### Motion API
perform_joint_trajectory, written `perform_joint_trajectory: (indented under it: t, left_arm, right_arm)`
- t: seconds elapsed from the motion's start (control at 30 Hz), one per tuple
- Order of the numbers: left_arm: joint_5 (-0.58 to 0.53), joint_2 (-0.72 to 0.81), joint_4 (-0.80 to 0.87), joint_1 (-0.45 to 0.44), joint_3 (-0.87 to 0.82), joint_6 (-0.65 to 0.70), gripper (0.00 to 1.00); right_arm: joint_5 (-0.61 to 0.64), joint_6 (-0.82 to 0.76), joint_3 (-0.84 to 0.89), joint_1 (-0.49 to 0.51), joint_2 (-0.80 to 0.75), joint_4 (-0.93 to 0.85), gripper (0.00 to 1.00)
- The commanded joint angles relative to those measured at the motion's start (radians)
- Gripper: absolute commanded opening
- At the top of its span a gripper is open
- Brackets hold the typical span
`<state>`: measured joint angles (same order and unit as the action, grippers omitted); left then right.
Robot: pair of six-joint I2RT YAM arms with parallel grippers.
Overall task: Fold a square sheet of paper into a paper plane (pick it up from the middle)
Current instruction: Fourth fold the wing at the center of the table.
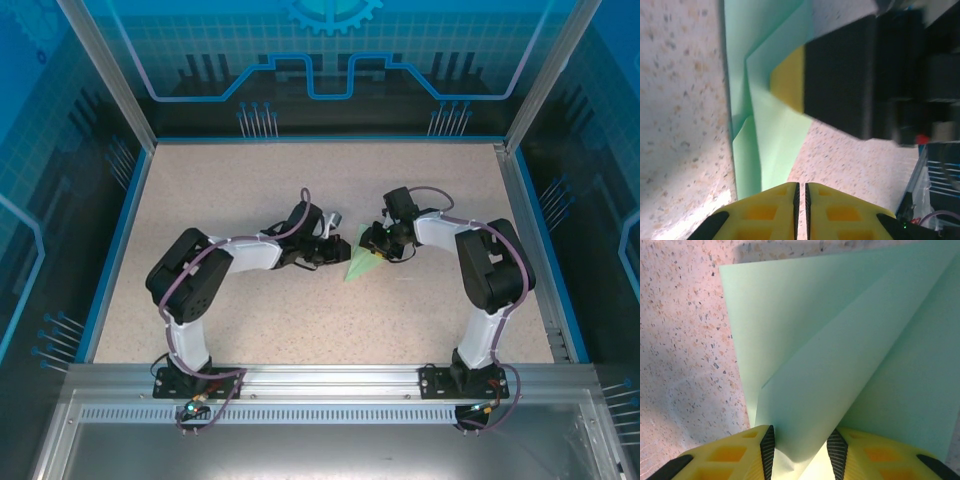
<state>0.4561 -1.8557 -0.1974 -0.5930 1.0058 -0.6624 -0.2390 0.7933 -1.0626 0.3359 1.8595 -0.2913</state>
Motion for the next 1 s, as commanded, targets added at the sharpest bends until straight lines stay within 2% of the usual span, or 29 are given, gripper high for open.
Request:
perform_joint_trajectory:
  t: [0.0,0.27,0.57,0.97]
  left_arm:
    - [-0.024,0.02,-0.036,0.002,-0.025,-0.046,0.14]
    - [0.047,-0.031,-0.113,0.001,-0.007,-0.092,0.15]
    - [0.089,-0.073,-0.109,-0.008,0.019,-0.077,0.15]
    - [0.052,-0.146,-0.074,-0.016,0.077,-0.042,0.12]
  right_arm:
    - [0.075,0.001,0.008,0.013,0.068,-0.098,0.38]
    - [0.075,-0.011,-0.03,0.02,0.103,-0.131,0.42]
    - [0.074,-0.014,-0.088,0.035,0.158,-0.182,0.47]
    - [0.084,-0.018,-0.114,0.037,0.181,-0.223,0.51]
